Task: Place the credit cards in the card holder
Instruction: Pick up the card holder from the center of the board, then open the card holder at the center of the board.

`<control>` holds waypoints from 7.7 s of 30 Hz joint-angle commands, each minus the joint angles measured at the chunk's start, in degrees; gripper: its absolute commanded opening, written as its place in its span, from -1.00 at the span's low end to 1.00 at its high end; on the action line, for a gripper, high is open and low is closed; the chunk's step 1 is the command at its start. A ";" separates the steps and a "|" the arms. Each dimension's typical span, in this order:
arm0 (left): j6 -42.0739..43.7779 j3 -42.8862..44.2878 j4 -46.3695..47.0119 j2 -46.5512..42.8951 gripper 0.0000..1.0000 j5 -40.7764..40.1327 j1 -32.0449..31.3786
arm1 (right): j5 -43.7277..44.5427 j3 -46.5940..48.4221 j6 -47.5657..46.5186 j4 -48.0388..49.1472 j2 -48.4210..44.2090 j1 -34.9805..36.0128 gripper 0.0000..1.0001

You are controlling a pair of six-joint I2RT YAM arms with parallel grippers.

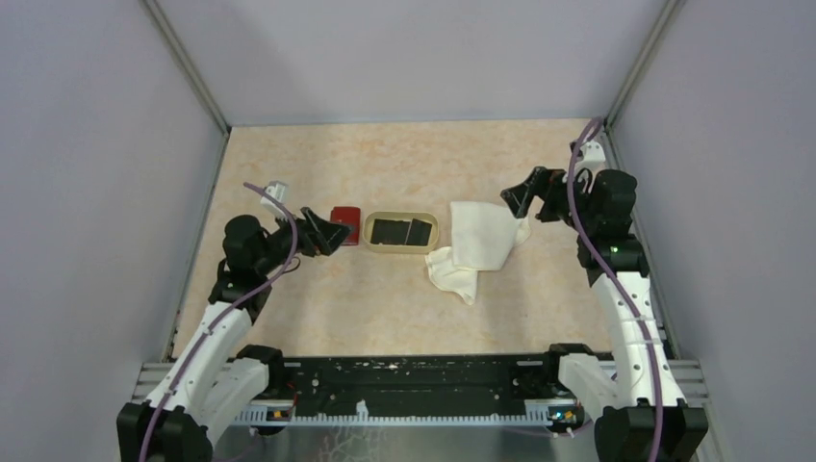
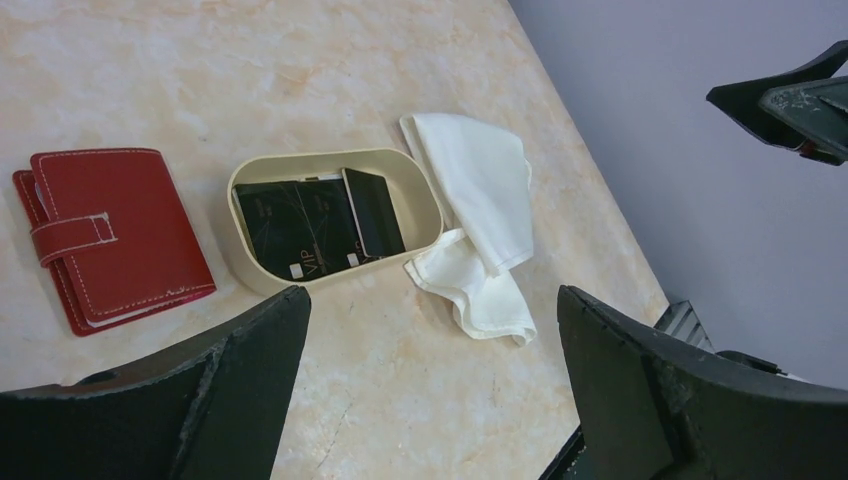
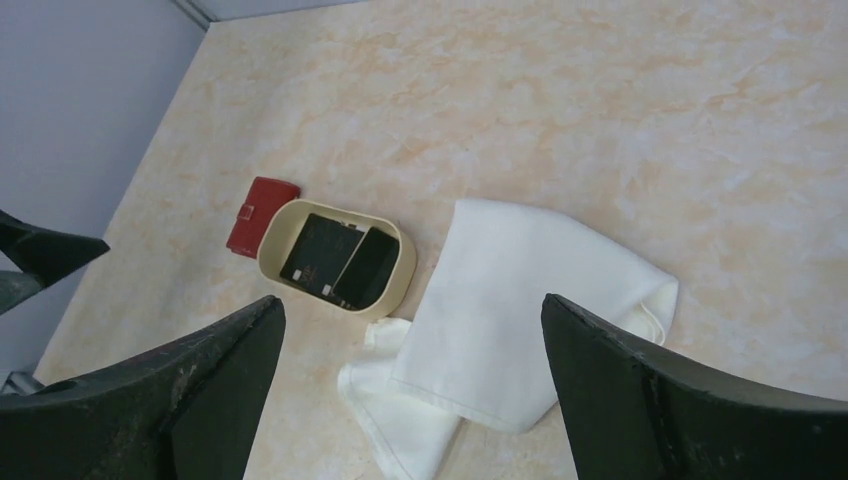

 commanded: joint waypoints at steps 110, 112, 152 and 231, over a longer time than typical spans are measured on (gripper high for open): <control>1.29 -5.61 2.45 19.66 -1.00 -19.47 -2.20 | -28.87 -9.84 -39.63 6.44 14.42 18.46 0.97; 0.61 -7.78 2.60 16.40 -1.00 -16.24 -2.20 | -31.11 -11.56 -33.61 12.30 14.80 19.16 0.97; -10.23 -13.39 38.14 11.79 -1.00 3.33 -25.33 | -30.30 -18.61 3.87 45.71 28.77 26.11 0.97; -25.89 -10.31 18.12 14.43 -1.00 -32.71 -36.12 | -25.48 -9.09 -51.02 1.87 11.01 28.92 0.71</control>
